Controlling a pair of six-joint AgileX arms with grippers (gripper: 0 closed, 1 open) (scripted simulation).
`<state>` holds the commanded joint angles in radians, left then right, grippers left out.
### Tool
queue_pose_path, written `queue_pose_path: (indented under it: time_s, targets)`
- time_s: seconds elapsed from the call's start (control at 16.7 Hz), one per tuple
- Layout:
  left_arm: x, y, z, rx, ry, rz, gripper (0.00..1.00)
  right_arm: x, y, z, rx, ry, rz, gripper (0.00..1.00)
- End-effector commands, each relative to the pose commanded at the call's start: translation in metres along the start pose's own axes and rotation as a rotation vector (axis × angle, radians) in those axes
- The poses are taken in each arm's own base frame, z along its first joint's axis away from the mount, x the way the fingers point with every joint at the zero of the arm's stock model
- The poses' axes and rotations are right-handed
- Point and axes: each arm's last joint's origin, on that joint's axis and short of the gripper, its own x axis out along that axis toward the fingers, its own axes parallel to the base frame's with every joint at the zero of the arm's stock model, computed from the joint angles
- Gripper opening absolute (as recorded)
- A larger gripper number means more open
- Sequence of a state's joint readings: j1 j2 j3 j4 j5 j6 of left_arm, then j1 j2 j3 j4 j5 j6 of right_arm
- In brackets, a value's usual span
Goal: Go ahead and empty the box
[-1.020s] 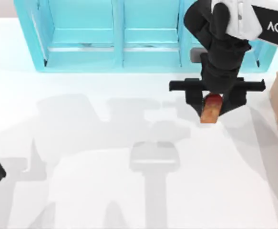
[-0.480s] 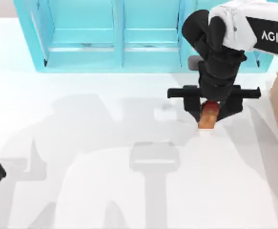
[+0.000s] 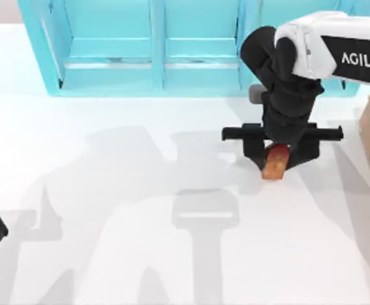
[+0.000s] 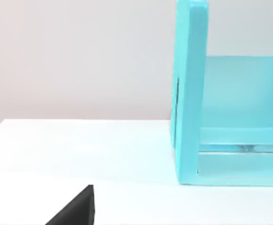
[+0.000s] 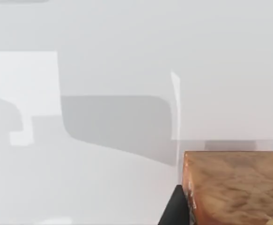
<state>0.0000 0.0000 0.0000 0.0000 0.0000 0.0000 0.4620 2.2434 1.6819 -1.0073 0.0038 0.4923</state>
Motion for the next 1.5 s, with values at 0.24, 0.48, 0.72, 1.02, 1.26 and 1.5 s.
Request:
queue_pose_path:
  time_s: [0.24, 0.48, 0.72, 1.02, 1.26, 1.5]
  targets:
    - [0.0, 0.0, 0.0, 0.0, 0.0, 0.0, 1.0, 0.0, 0.0, 0.0, 0.0, 0.0, 0.0, 0.38]
    - [0.0, 0.0, 0.0, 0.0, 0.0, 0.0, 1.0, 0.0, 0.0, 0.0, 0.0, 0.0, 0.0, 0.68]
    - [0.0, 0.0, 0.0, 0.0, 0.0, 0.0, 1.0, 0.0, 0.0, 0.0, 0.0, 0.0, 0.0, 0.98]
    - [0.0, 0.0, 0.0, 0.0, 0.0, 0.0, 1.0, 0.0, 0.0, 0.0, 0.0, 0.0, 0.0, 1.0]
    - [0.0, 0.0, 0.0, 0.0, 0.0, 0.0, 1.0, 0.0, -0.001, 0.0, 0.002, 0.0, 0.0, 1.0]
    - [0.0, 0.0, 0.0, 0.0, 0.0, 0.0, 1.0, -0.016, 0.0, 0.002, 0.002, 0.005, -0.003, 1.0]
